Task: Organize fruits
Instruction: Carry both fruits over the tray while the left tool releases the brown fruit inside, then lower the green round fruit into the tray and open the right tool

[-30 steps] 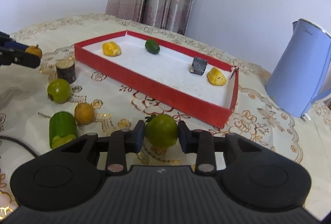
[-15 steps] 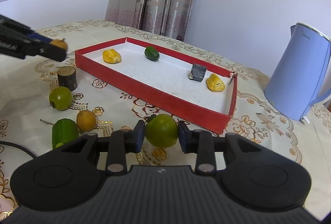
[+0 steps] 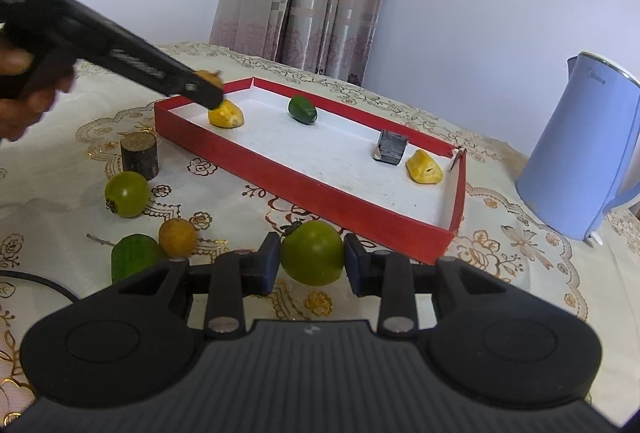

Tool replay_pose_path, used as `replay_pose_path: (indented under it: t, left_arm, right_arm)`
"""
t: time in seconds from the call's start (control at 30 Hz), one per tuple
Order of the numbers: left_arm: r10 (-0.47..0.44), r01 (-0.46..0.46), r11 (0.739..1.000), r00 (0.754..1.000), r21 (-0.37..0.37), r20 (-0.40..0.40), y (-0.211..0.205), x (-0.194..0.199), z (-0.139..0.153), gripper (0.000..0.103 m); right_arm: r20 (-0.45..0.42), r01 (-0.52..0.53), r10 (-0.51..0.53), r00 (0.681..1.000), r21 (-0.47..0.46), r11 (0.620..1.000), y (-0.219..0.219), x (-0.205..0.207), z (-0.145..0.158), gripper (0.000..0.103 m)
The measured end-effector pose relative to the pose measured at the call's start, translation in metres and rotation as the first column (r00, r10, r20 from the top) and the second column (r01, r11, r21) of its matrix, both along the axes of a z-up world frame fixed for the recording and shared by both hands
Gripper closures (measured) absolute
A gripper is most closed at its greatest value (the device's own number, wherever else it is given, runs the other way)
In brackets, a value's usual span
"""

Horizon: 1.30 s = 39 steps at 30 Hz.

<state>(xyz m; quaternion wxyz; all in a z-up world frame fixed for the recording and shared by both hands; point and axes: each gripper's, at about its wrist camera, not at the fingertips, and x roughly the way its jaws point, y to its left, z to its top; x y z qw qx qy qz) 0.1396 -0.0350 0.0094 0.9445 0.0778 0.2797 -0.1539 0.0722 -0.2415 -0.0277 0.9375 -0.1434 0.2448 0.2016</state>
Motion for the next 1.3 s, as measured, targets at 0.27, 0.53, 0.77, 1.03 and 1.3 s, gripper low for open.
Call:
replay_pose_path:
  t: [0.27, 0.53, 0.77, 1.03, 1.3]
  left_arm:
    - [0.000, 0.001, 1.000, 0.999, 0.012, -0.051, -0.022, 0.042, -0.008, 0.075]
    - [0.035, -0.031, 0.998, 0.995, 0.046, -0.089, -0.054, 0.096, -0.018, 0.075]
    - [0.067, -0.057, 0.994, 0.992, 0.095, -0.108, -0.081, 0.133, -0.034, 0.075]
    - [0.083, -0.070, 0.990, 0.992, 0.119, -0.100, -0.089, 0.133, -0.037, 0.069]
    - [0.139, -0.151, 0.979, 0.986, 0.134, 0.093, -0.045, 0.073, 0.009, 0.027]
  right_arm:
    - [0.014, -0.013, 0.013, 1.000, 0.001, 1.000, 0.000, -0.004, 0.003, 0.071]
    - [0.031, -0.016, 0.016, 0.999, 0.002, 1.000, 0.001, -0.006, 0.006, 0.071]
    - [0.034, -0.019, 0.018, 0.999, 0.004, 1.000, 0.001, -0.006, 0.006, 0.071]
    - [0.032, -0.006, 0.005, 0.999, 0.034, 0.999, -0.004, -0.004, 0.006, 0.071]
    - [0.012, -0.010, 0.009, 1.000, 0.049, 0.999, -0.005, -0.001, 0.004, 0.071]
